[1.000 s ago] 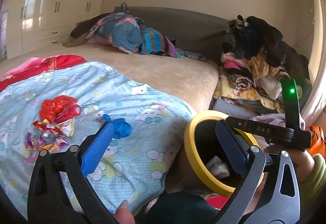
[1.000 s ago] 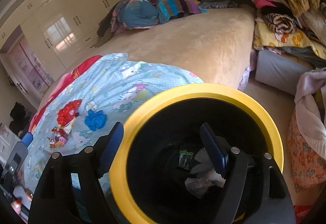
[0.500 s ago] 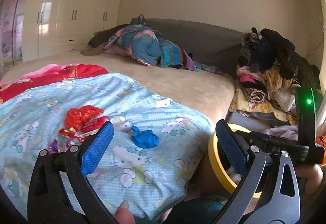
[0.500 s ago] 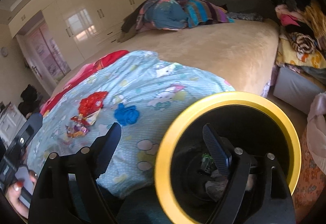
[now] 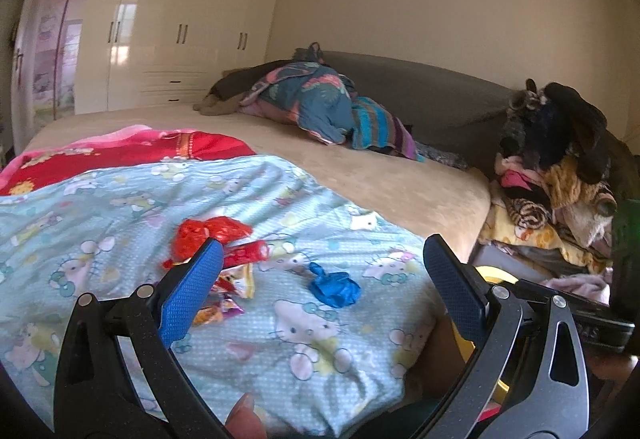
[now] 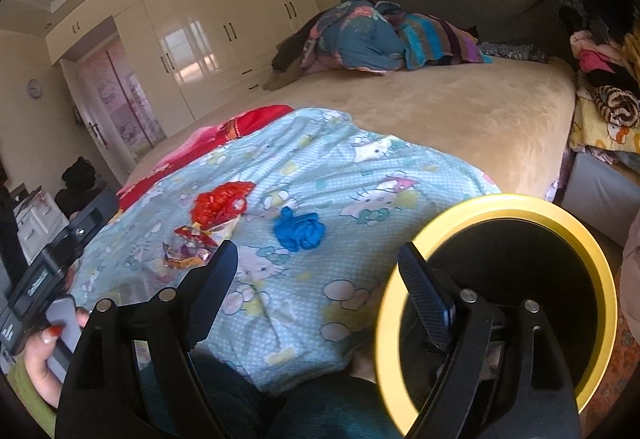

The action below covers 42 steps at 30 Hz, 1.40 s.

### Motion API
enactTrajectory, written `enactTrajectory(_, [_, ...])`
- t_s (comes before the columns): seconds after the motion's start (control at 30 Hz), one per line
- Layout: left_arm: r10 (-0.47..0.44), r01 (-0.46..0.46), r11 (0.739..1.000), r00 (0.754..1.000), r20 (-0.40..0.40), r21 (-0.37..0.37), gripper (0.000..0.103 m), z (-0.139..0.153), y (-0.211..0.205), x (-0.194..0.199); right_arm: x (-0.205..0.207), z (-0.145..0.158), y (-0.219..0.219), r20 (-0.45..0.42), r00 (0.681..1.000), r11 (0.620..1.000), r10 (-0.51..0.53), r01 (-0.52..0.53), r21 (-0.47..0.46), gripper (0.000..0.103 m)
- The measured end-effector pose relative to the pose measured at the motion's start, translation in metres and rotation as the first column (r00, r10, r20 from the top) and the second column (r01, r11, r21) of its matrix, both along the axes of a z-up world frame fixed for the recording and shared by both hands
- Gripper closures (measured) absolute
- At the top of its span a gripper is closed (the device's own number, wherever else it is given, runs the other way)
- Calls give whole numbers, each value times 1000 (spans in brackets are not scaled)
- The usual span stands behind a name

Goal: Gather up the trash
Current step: 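Move both open grippers back over the red wrapper and blue glove, then close the left gripper on the purple wrapper while the right gripper grasps the red canister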

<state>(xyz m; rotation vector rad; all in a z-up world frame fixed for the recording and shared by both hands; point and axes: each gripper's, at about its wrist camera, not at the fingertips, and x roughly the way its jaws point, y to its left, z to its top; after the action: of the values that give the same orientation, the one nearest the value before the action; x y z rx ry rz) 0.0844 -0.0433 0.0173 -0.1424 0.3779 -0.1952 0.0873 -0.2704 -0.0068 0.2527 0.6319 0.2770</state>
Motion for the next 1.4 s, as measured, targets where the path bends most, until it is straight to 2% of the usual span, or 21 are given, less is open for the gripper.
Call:
enactTrajectory(0.73, [169,-171,984,985,-24,-59,11,-7,75,10,16,-9,86,15,988,984,152,-150,-98,23])
enactTrajectory(1.07, [243,-247,966,969,-54,-77,11,-15,110,12,33,-14,119,14,979,971,204,-200,-127,23])
enactTrajectory(1.4, [306,-316,946,944,-120,-76,11,-37,142,17,64,-25,138,-23,979,972,202,-203,-117,23])
